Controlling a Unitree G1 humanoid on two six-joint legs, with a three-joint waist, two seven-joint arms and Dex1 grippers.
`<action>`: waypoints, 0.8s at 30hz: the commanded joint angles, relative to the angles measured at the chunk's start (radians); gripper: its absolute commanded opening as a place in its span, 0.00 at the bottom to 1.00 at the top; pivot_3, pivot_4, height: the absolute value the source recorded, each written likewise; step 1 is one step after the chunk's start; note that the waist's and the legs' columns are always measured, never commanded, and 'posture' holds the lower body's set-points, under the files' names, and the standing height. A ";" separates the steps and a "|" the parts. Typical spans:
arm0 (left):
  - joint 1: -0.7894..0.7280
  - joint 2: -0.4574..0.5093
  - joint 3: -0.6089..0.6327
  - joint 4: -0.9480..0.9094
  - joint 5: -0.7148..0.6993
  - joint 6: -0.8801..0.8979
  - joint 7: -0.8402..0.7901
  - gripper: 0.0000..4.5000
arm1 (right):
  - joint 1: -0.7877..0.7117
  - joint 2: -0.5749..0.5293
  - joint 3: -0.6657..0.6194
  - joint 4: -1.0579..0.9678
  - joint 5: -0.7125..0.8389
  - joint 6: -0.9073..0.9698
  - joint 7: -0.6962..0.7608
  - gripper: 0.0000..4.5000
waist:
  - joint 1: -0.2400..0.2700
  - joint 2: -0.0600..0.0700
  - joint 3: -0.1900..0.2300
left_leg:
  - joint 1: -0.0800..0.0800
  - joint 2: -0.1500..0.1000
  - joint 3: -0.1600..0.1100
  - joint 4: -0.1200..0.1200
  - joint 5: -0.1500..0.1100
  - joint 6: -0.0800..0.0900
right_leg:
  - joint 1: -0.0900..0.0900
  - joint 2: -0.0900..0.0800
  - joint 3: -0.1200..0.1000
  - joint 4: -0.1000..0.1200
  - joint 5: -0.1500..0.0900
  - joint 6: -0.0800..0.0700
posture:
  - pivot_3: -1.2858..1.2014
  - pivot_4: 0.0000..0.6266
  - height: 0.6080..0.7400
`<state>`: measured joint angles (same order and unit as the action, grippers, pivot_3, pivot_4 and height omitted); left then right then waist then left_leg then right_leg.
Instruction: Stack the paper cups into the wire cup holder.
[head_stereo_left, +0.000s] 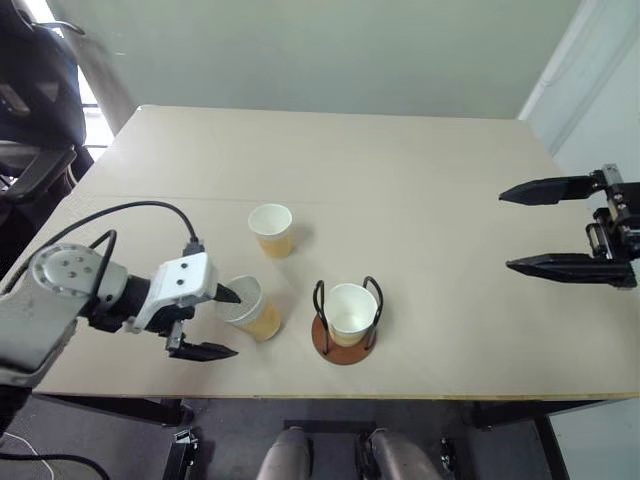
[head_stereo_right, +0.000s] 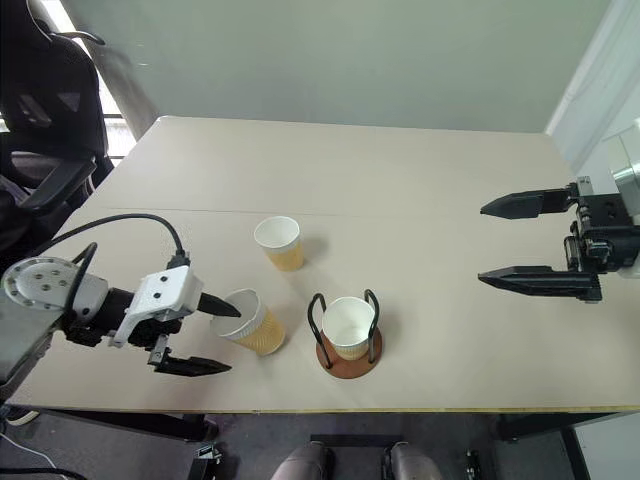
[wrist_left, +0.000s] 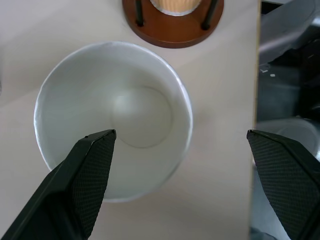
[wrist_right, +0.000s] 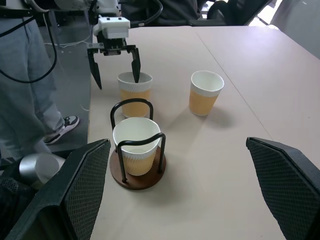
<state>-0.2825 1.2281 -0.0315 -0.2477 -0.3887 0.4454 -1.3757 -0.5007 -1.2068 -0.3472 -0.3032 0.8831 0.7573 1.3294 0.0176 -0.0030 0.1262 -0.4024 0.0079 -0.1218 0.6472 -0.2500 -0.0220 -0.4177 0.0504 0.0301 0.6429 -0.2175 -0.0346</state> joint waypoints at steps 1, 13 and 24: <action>-0.041 -0.008 -0.012 0.017 0.017 -0.021 -0.026 0.85 | -0.003 -0.020 -0.053 -0.034 0.022 0.008 -0.020 1.00 | 0.000 0.000 0.000 | 0.000 0.000 0.000 0.000 0.000 0.000 | 0.000 0.000 0.000 0.000 0.000 0.000 | 0.52 0.24 1.00; -0.049 -0.001 0.003 0.025 -0.012 0.011 -0.103 0.01 | 0.014 -0.023 -0.062 -0.051 0.033 0.026 -0.041 1.00 | 0.000 0.000 0.000 | 0.000 0.000 0.000 0.001 0.001 0.001 | 0.000 0.000 0.000 0.000 0.001 0.002 | 0.52 0.24 1.00; -0.527 -0.123 -0.020 0.271 -0.164 0.065 -0.236 0.01 | 0.194 0.008 -0.378 -0.138 0.160 0.122 -0.055 1.00 | 0.027 0.000 0.000 | -0.002 -0.003 -0.004 0.004 0.004 0.003 | 0.000 0.000 0.000 0.001 0.002 0.004 | 0.52 0.24 1.00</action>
<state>-0.7479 1.1083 -0.0593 -0.0259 -0.5153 0.5096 -1.5674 -0.3117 -1.1887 -0.6396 -0.4206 1.0104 0.8664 1.2772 0.0446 -0.0035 0.1257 -0.4045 0.0053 -0.1247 0.6516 -0.2467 -0.0187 -0.4169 0.0501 0.0308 0.6437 -0.2146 -0.0306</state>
